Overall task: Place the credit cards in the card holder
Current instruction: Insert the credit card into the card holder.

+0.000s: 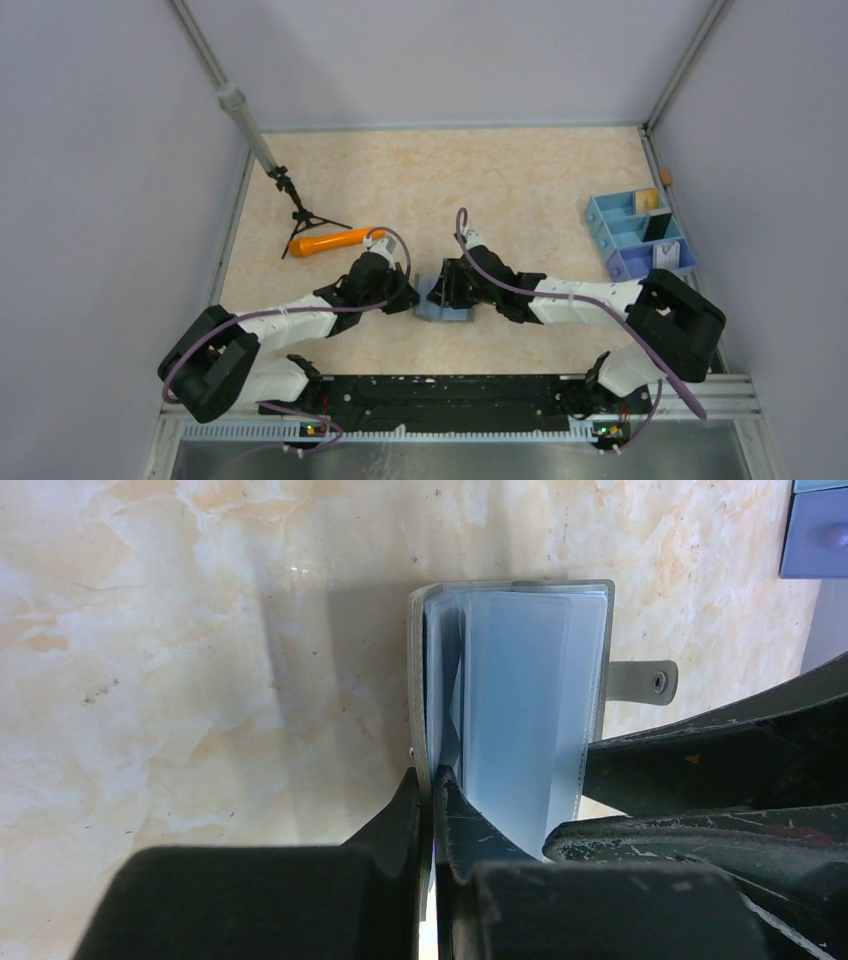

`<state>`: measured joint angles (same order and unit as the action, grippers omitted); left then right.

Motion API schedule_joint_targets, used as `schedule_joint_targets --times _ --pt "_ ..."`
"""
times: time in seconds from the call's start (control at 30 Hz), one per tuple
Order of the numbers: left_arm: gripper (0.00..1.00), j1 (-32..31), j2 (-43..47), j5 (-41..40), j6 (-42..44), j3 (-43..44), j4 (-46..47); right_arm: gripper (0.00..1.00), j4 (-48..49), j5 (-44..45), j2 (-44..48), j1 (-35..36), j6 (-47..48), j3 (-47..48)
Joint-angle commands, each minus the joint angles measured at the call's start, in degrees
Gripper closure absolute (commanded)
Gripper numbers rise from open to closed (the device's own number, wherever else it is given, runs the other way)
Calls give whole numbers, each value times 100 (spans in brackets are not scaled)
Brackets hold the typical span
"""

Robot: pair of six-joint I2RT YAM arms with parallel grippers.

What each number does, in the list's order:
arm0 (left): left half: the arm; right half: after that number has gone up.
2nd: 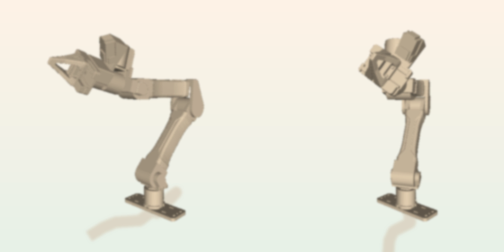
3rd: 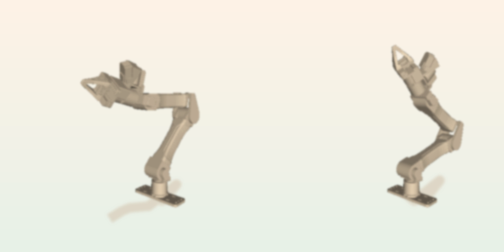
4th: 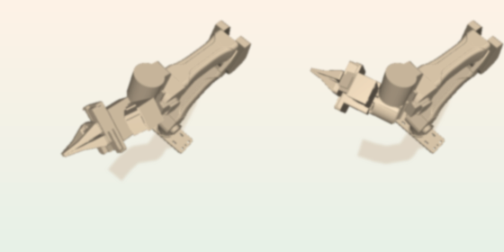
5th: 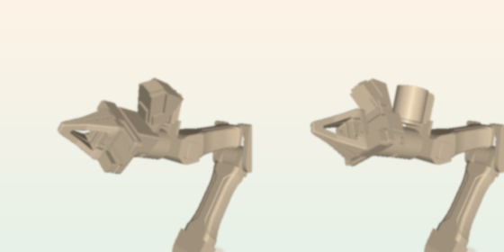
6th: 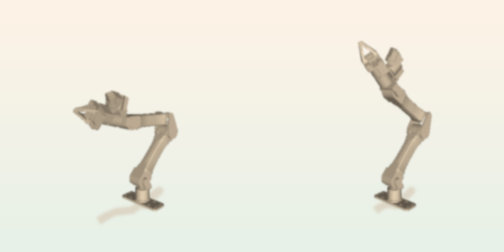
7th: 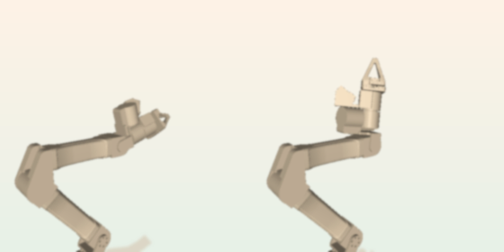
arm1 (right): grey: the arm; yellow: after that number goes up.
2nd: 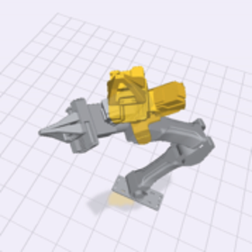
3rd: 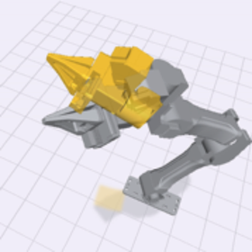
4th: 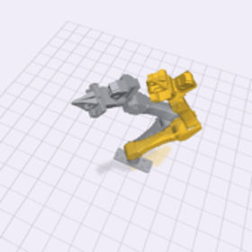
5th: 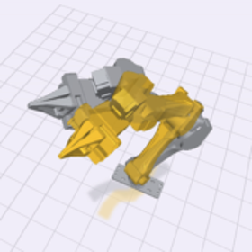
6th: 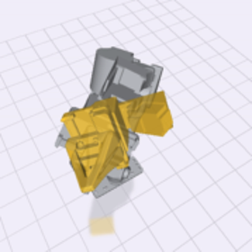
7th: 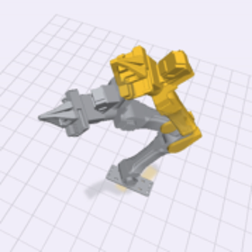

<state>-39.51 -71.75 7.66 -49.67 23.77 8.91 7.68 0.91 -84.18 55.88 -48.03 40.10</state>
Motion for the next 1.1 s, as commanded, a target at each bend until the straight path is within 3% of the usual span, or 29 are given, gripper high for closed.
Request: schedule_joint_targets --times 0.0,0.27,0.5,0.67,0.83,0.93,1.07 --pt "100 19 -40 -128 -16 -57 94 67 -12 243 42 67 14 41" --pt "98 56 93 -231 29 -73 -44 74 -1596 1311 60 68 -314 230" --pt "63 155 552 -652 262 20 -633 74 -2624 2099 356 68 -540 210" --pt "37 266 1125 -1164 569 213 -1522 65 -2907 2205 726 -77 -414 177" --pt "10 531 1678 -1109 648 371 -2010 51 -3121 2142 1304 -454 -10 184" --pt "6 630 1872 -880 700 415 -1968 43 -3326 2151 1671 -692 274 247" --pt "8 653 1782 -279 768 490 -1721 37 -3530 2097 2114 -1126 609 271"
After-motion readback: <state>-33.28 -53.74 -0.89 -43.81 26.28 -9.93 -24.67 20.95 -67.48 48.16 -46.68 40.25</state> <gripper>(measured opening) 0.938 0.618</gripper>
